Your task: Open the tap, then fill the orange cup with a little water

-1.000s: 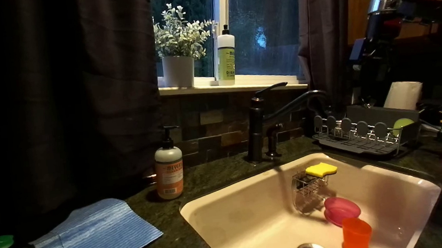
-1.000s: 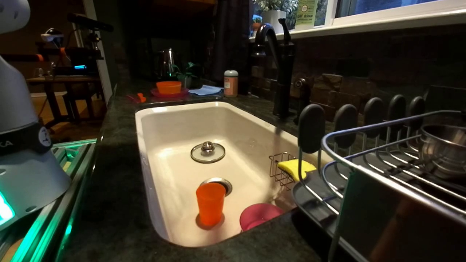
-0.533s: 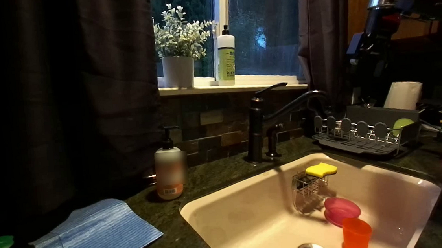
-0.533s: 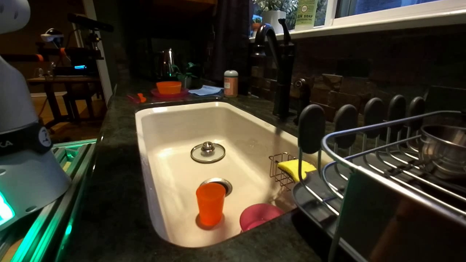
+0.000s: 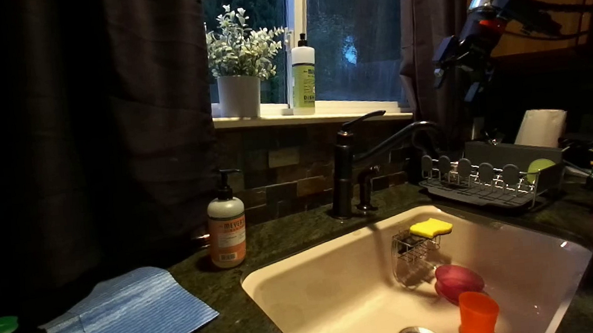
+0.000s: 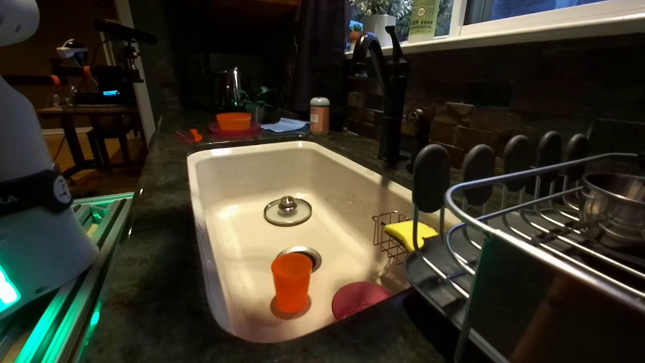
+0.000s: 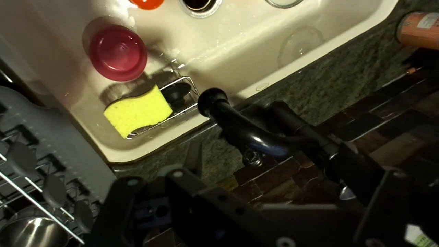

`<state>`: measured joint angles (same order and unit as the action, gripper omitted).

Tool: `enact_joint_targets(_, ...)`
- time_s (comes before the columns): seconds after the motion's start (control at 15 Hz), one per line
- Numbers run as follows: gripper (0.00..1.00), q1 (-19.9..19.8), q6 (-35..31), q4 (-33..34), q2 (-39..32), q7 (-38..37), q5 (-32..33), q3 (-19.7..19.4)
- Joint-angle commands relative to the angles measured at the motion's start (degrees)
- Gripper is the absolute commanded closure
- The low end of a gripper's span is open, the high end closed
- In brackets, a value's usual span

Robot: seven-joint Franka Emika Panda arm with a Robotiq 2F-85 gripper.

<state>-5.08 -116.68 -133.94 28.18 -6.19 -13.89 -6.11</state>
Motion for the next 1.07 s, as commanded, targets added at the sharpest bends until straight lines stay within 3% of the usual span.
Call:
enact_joint_targets(0.0, 0.0, 1.7, -2.19, 4.62, -7.22, 2.15, -5.73, -1.48)
enact_joint_targets(0.2, 0.0, 3.03, -3.12, 7.41, -11.4, 5.11, -11.14, -1.9)
enact_joint_targets(0.27, 0.0, 1.47, -2.76, 4.97, -8.19, 3.21, -7.86, -0.8)
enact_joint_targets(0.73, 0.0, 1.44, -2.77, 5.66, -8.91, 3.37, -8.07, -0.77)
enact_joint_targets(1.0, 0.0, 4.15, -7.07, 5.43, -10.35, 9.99, -14.79, -1.14)
